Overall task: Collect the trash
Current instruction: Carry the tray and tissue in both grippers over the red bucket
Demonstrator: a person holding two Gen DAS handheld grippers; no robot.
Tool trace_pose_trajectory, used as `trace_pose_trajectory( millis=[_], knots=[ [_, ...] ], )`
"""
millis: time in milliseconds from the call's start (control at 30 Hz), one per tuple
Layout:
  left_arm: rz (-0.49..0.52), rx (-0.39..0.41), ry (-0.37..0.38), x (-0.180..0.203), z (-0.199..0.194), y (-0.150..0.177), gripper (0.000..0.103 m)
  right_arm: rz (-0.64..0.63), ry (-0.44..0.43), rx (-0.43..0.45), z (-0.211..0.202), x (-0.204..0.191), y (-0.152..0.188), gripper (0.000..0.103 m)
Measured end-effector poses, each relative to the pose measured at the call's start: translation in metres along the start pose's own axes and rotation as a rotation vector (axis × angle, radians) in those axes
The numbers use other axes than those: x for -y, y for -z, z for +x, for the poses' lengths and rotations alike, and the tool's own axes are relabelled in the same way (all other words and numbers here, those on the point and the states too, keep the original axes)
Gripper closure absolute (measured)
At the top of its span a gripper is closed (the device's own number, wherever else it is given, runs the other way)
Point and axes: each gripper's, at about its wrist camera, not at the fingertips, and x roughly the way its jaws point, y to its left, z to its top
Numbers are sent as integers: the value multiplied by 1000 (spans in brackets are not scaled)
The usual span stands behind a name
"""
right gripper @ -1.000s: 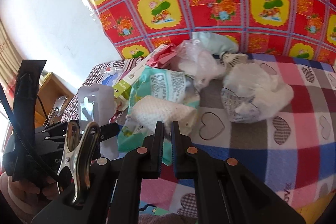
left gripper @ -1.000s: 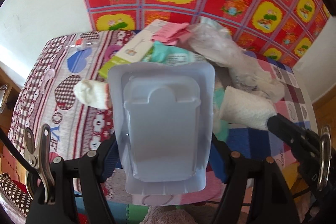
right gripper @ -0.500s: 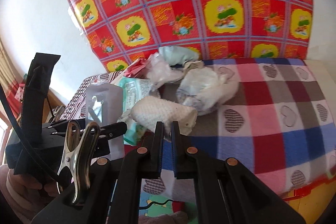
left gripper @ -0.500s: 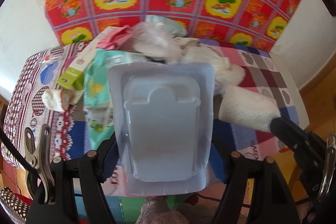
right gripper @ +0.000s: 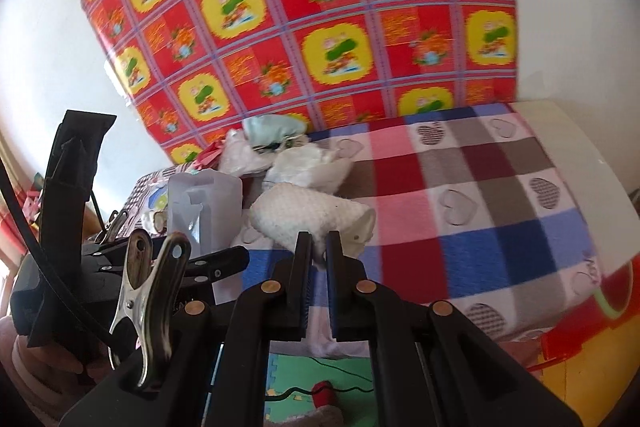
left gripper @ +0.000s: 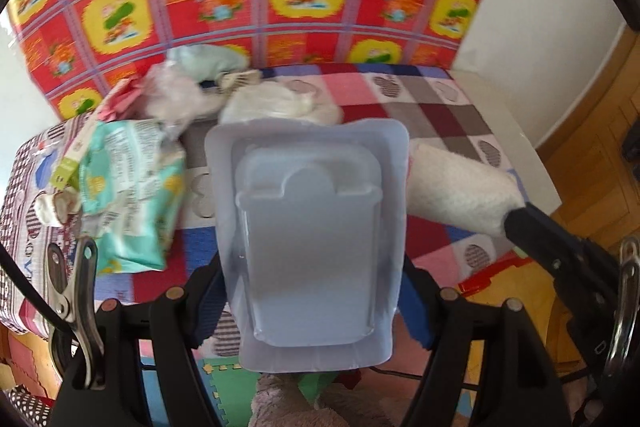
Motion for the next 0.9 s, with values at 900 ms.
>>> trace_pose_trajectory(
  millis=[900],
  knots=[
    [182, -36, 137, 180, 55, -37, 27, 124, 135, 55, -61, 155, 5, 95]
  ],
)
